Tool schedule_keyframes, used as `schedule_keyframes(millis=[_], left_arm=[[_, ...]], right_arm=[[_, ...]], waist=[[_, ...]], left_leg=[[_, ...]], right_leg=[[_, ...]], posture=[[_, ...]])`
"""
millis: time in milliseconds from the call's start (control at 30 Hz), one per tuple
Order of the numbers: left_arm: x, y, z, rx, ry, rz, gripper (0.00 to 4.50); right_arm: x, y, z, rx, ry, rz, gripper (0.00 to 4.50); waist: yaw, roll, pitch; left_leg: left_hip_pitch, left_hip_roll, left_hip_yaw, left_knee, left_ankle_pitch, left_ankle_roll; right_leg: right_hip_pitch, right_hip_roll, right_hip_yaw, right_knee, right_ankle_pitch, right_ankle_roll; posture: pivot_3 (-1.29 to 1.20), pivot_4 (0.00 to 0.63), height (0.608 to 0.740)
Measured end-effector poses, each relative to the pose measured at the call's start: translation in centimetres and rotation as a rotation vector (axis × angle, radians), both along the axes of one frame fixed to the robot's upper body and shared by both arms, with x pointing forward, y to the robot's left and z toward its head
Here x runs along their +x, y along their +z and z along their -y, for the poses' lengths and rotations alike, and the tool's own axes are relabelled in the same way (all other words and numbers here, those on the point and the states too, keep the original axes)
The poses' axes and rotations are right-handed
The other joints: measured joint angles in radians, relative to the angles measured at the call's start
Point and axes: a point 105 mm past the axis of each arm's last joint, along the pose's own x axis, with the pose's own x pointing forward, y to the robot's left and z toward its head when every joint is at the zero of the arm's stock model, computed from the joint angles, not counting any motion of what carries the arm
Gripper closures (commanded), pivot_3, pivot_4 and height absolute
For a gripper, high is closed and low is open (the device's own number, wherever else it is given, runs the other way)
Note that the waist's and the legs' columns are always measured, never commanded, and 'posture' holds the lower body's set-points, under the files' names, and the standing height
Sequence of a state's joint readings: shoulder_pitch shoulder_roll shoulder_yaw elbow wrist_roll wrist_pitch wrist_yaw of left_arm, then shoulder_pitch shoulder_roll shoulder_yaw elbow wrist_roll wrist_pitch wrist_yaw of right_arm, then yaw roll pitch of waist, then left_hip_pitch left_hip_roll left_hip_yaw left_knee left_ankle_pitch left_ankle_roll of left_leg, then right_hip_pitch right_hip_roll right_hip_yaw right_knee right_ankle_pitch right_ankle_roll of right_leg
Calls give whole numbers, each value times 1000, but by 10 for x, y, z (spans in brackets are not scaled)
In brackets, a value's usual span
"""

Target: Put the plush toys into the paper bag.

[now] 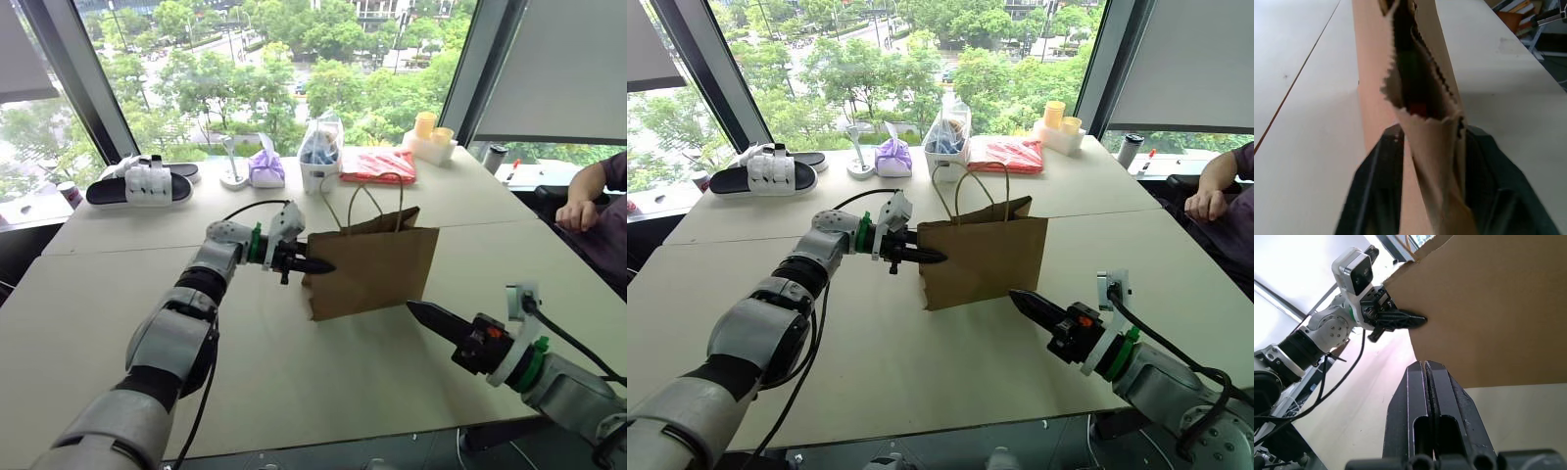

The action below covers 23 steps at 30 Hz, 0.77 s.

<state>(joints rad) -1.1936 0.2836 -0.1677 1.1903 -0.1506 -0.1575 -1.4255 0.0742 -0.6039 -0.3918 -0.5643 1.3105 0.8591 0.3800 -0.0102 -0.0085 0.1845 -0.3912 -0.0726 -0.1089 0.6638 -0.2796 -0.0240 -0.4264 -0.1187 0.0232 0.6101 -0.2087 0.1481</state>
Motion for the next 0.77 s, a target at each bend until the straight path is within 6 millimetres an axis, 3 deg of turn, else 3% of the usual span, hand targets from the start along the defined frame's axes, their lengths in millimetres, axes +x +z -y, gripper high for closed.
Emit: schedule_keyframes(millis=[67,100,200,333,433,600,767], left_arm=[[3,0,-2,3,24,21,215],[5,1,-5,2,43,35,49],[11,7,-20,6,97,66,49],[6,15,-56,-55,177,89,49],[-19,-6,-84,-126,292,-2,49],[-80,-45,-95,-203,501,-219,49],[-110,-36,-107,-277,711,-225,49]], right_arm=[[1,-1,-4,-2,18,-2,4500],[2,-2,-6,-2,28,-2,4500],[8,-1,-7,-9,43,6,4500],[16,-3,1,-51,41,-1,4500],[18,-5,9,-100,42,-7,4500],[16,-5,18,-171,59,-10,4500],[9,-9,21,-170,78,-37,4500]], waist=[[-1,0,0],[-2,0,0],[-4,0,0],[-7,1,-1],[-8,2,-1],[6,1,0],[25,2,-1]], left_leg=[[0,0,0,0,0,0],[0,0,0,0,0,0],[0,0,0,0,0,0],[1,1,-2,0,0,0],[1,2,-3,-1,-1,1],[0,4,-5,-1,0,0],[2,3,-5,0,0,-1]], right_leg=[[0,0,0,0,0,0],[0,0,0,0,0,0],[-1,0,0,1,0,0],[-1,0,1,2,0,0],[-3,0,2,3,0,0],[-2,-1,3,1,0,0],[4,-1,2,-1,0,-1]], posture=[[0,150,740],[0,150,740],[0,150,740],[0,150,740],[0,150,740],[0,150,740],[0,150,740]])
